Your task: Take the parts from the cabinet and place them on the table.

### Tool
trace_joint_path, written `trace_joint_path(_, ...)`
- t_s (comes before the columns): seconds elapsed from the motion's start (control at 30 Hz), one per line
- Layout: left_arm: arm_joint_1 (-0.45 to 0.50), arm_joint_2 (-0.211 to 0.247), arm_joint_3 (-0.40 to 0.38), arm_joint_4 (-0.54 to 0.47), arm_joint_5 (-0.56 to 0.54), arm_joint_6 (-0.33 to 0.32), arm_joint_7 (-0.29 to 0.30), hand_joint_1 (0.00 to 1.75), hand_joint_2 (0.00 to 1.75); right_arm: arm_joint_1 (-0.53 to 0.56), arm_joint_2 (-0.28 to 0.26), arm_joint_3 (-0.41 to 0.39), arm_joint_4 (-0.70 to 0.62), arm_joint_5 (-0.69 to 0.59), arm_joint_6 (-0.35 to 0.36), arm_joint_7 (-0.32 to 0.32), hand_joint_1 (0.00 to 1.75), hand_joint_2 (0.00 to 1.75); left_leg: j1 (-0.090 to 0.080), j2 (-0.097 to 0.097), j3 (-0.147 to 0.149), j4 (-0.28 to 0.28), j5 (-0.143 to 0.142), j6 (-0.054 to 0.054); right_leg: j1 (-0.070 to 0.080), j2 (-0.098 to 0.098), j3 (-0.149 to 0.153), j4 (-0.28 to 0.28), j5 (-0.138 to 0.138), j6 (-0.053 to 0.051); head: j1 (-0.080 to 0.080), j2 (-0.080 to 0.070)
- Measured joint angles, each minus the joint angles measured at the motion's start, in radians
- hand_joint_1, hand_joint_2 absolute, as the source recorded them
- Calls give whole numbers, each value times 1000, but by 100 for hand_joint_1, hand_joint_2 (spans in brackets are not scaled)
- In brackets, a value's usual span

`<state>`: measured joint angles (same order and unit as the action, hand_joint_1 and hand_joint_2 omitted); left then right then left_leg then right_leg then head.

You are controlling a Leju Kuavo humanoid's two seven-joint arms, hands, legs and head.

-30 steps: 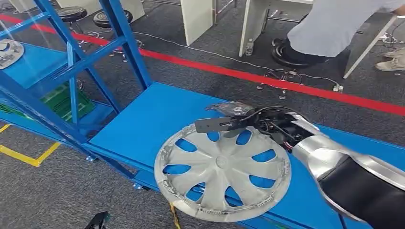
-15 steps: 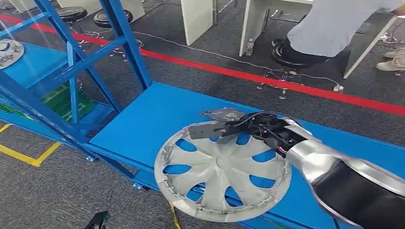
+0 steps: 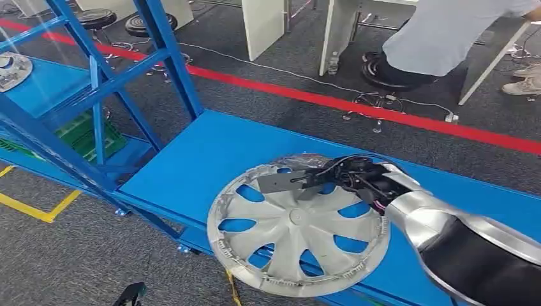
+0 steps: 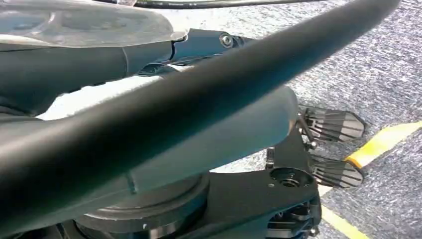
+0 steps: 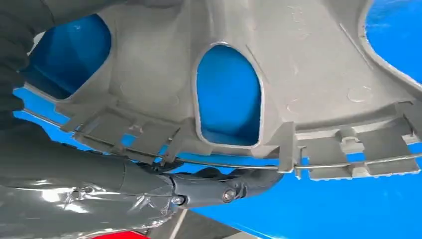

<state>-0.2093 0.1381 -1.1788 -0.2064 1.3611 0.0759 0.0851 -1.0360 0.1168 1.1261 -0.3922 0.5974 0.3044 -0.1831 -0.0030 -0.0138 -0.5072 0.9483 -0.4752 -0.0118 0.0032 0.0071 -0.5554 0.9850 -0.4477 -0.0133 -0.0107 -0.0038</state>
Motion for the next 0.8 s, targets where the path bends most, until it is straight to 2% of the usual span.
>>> trace_joint_path(0.8, 0, 0, 0, 0, 3, 2, -3, 0, 0, 0, -9, 21, 1, -3, -15, -15, 0, 175, 0, 0, 0, 0, 0, 0, 0, 0, 0, 0, 0, 0, 0, 0)
